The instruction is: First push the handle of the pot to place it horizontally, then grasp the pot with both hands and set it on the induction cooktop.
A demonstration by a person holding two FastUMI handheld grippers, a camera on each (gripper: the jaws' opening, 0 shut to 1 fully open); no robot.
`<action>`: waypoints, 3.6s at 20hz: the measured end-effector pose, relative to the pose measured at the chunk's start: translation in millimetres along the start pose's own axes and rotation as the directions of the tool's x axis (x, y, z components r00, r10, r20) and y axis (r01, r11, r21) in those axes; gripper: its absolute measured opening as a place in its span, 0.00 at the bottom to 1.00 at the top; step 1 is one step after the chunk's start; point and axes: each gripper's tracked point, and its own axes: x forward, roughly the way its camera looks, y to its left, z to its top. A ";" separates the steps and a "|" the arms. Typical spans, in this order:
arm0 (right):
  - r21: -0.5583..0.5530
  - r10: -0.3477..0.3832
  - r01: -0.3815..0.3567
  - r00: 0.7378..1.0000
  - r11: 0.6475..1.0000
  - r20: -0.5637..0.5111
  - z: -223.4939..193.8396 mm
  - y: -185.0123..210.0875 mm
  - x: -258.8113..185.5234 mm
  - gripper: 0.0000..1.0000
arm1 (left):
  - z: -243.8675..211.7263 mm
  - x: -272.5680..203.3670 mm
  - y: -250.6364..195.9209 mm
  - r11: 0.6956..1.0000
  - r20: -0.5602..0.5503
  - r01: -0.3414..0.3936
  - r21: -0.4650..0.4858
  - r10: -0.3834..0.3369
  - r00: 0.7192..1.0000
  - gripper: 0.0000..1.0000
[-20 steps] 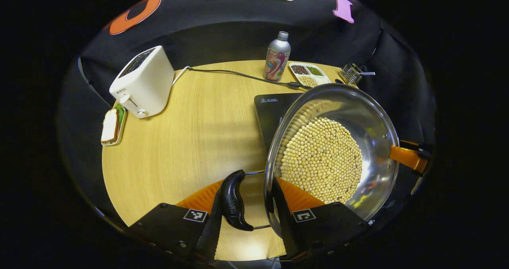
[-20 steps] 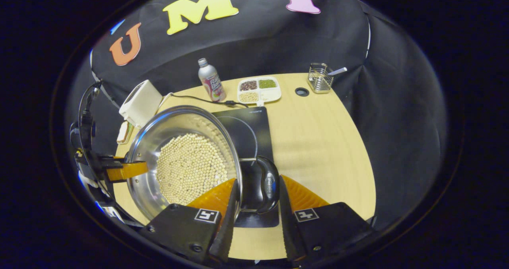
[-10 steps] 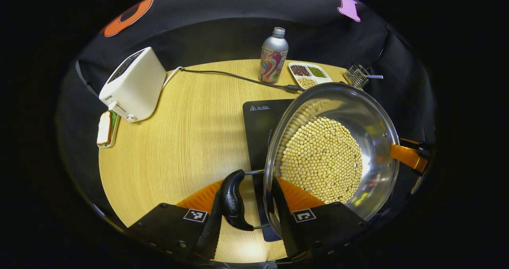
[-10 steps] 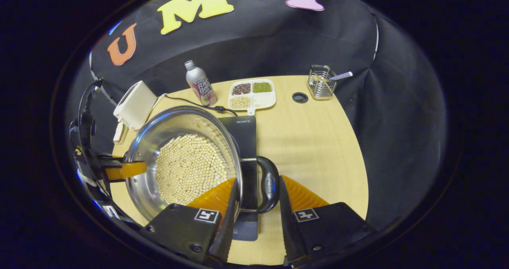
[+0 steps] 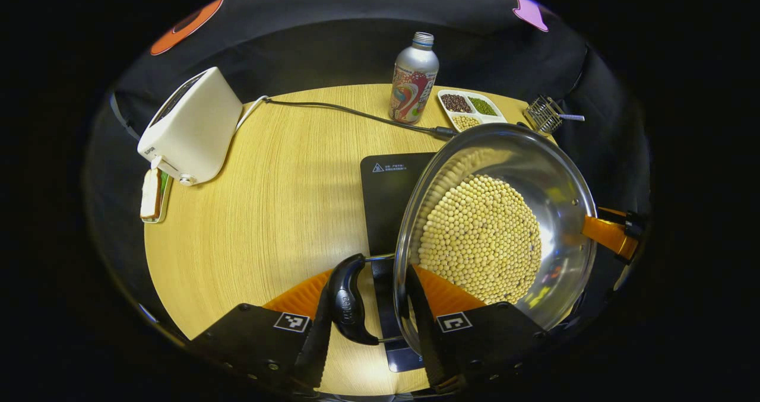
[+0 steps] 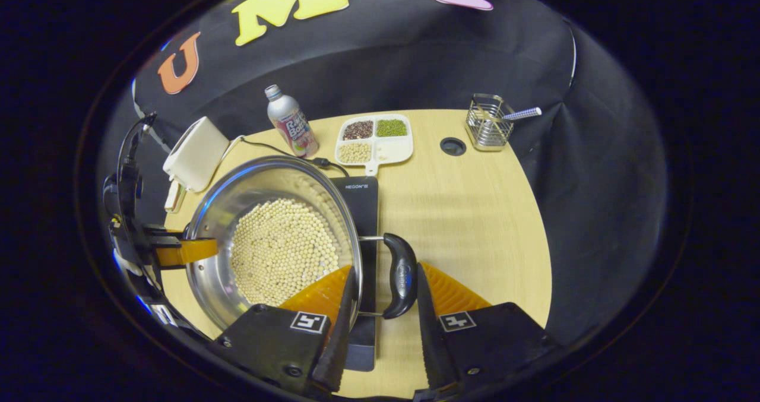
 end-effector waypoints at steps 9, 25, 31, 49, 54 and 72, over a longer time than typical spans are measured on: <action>-0.027 0.016 -0.017 1.000 0.999 -0.008 -0.6 1.1 15.4 0.53 | 4.5 8.9 0.8 1.000 -0.001 0.013 0.001 -0.013 1.000 0.63; 0.006 0.040 -0.041 0.996 0.999 0.084 1.2 0.8 13.6 0.57 | 8.6 6.1 1.6 1.000 0.087 0.011 -0.001 -0.011 0.996 0.66; -0.022 -0.009 0.014 0.970 1.000 0.244 7.5 -9.6 -15.1 0.79 | 17.6 -31.8 17.9 0.997 0.291 -0.079 0.015 0.071 0.954 0.97; -0.157 0.078 0.005 0.850 0.988 0.521 -1.2 67.3 -138.1 0.81 | 7.3 -179.1 15.6 0.989 0.632 -0.144 -0.037 0.135 0.763 0.97; -0.185 0.097 0.030 0.765 0.982 0.637 14.5 89.6 -210.4 0.89 | 10.8 -251.6 13.7 0.990 0.731 -0.137 -0.030 0.115 0.673 0.97; -0.125 0.102 0.022 0.449 0.992 0.888 18.9 122.7 -433.7 0.99 | -27.1 -449.3 70.5 0.972 0.928 -0.165 -0.169 0.214 0.306 0.96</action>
